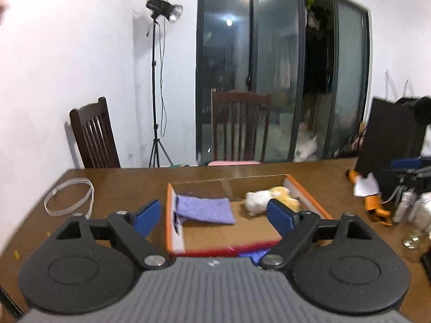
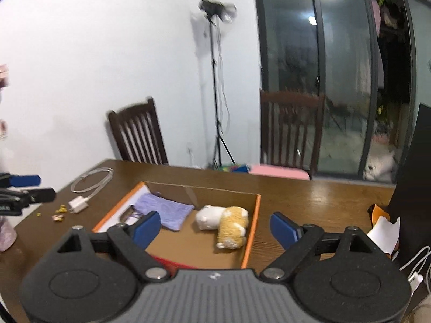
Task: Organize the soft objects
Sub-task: 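Reach the left tool to the pink sponge block and grasp it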
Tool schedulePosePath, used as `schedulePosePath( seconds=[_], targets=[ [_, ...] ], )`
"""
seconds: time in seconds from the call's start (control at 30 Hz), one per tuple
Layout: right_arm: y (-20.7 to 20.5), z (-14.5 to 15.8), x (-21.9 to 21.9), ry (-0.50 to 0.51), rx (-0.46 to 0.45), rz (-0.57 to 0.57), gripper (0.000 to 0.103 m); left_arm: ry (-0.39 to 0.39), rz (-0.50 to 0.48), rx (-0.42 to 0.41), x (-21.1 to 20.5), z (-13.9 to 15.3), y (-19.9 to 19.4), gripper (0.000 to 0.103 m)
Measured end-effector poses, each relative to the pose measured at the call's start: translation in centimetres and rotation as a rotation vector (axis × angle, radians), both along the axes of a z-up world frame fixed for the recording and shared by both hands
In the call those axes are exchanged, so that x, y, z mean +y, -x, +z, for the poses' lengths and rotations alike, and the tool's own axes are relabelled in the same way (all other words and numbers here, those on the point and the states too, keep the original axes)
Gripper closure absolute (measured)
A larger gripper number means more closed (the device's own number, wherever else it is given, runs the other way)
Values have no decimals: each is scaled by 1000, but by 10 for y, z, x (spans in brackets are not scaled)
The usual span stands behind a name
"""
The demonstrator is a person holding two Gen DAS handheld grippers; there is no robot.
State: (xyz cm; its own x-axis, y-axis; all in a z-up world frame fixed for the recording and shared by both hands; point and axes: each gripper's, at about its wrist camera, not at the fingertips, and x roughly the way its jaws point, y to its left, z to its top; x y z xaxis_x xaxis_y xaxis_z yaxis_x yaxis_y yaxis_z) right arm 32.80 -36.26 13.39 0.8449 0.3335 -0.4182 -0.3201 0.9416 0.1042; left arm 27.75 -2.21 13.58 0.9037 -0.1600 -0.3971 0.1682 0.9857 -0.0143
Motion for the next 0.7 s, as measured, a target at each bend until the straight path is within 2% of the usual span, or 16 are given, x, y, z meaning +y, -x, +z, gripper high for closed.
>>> schedulePosePath(
  seconds=[0.13,0.27,0.33,0.4,0.47,0.53,0.6,0.7],
  targets=[
    [59,-32,7,23,-92,20,9,39,18,-45,-5,-30,66,14],
    [119,-79,9,13,-165,24,9,58,53,-62,-8,-65,116,8],
    [145,-103,5,-20,-199,-2,9,53,78,-34,-12,-86,135,7],
    [162,-127,-2,-57,-155,-43,9,38,76,27,-18,-105,141,7],
    [165,-146,-10,-101,-94,-65,9,23,51,75,-24,-118,135,7],
    [155,-157,-12,-83,-41,-48,10,31,2,100,-37,-126,128,7],
    [144,-162,-12,-64,-21,-70,11,80,-42,124,-48,-130,118,7],
    [119,-166,-19,-132,15,-77,18,140,-128,153,-67,-139,105,10]
  ],
)
